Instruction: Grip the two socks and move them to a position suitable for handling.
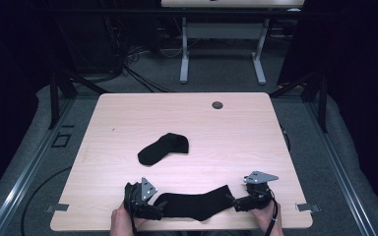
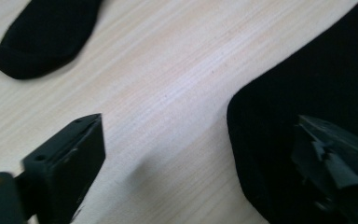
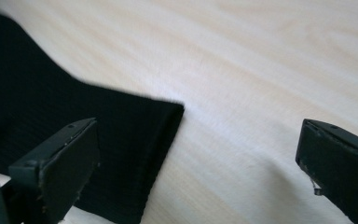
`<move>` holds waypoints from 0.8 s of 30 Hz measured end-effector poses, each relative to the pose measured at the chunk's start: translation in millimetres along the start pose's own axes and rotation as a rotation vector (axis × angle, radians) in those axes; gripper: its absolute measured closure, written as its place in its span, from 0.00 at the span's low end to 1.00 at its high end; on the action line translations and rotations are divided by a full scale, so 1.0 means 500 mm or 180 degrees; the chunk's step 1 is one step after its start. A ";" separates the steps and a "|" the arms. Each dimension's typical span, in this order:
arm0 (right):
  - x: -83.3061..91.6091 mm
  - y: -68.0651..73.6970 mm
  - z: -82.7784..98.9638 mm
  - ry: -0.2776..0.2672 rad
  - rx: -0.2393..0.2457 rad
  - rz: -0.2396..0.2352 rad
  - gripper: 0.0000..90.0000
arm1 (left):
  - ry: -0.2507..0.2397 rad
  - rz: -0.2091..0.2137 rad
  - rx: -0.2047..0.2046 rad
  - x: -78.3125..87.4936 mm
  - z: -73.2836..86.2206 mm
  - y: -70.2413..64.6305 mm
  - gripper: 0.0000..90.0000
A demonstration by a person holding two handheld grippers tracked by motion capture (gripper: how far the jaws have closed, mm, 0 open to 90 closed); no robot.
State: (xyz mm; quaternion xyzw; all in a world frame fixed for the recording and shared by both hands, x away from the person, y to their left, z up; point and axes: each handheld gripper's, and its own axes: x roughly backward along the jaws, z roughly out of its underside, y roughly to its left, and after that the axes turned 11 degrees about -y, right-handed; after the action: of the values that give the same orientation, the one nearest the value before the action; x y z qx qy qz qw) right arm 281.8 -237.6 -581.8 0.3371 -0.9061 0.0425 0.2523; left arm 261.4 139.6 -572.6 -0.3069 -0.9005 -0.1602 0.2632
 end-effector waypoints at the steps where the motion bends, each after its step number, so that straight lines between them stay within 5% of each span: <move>1: 0.009 -0.009 -0.004 -0.0093 -0.0067 -0.0030 0.00 | -0.0016 0.0009 0.0000 0.002 -0.003 0.003 0.03; 8: 0.037 -0.049 -0.006 -0.0048 -0.0080 0.0207 0.00 | -0.0056 0.0095 0.0123 0.007 -0.023 0.028 0.02; 24: 0.021 -0.091 0.016 0.0199 -0.0095 0.0357 0.00 | -0.0095 0.0191 0.0282 -0.002 -0.073 0.086 0.01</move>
State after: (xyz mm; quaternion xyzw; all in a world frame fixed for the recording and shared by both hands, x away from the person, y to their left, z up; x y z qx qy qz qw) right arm 300.4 -281.0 -587.8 0.2805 -0.9157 0.0535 0.2827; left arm 302.9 155.4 -538.0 -0.3241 -0.9009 -0.1077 0.2677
